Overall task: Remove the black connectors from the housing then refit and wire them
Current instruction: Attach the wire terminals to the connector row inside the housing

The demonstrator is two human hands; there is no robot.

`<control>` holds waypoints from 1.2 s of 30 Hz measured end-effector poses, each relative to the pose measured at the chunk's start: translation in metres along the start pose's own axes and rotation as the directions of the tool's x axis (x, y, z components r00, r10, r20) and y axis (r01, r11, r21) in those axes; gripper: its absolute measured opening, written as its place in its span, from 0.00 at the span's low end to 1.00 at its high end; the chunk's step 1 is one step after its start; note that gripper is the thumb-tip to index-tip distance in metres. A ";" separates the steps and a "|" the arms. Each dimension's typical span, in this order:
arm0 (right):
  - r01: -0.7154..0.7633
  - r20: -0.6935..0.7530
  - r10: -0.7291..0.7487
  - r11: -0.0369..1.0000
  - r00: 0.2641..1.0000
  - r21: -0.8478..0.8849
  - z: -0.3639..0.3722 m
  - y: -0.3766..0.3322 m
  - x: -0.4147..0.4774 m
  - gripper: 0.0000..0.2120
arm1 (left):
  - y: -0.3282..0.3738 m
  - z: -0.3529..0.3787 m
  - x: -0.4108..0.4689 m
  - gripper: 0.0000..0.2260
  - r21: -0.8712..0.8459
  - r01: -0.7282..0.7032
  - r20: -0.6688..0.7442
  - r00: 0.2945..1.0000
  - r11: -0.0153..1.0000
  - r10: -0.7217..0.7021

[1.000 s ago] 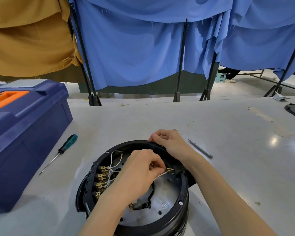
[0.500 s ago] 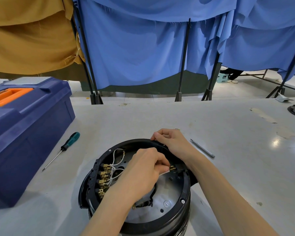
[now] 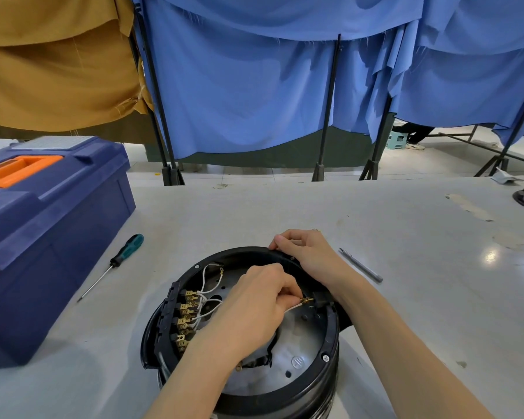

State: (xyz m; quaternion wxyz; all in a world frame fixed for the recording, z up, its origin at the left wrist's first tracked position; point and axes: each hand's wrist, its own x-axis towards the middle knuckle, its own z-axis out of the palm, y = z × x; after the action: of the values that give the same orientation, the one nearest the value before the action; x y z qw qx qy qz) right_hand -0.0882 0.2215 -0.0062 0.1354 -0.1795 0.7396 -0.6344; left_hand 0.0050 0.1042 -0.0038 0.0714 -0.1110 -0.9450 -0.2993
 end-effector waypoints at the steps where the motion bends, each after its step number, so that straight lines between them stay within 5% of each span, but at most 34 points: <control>1: 0.001 0.000 -0.001 1.000 1.000 -0.001 0.000 0.000 0.000 0.12 | 0.000 0.000 0.000 0.05 0.005 -0.001 -0.002 1.000 1.000 0.001; 36: -0.002 -0.024 0.002 1.000 1.000 0.014 0.001 0.000 0.000 0.12 | 0.005 -0.002 0.003 0.08 0.110 -0.044 0.071 0.997 0.993 0.036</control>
State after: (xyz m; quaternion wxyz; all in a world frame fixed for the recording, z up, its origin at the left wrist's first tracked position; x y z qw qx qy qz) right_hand -0.0880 0.2202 -0.0064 0.1284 -0.1700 0.7368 -0.6417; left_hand 0.0038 0.1077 0.0014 0.0509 -0.1360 -0.9597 -0.2407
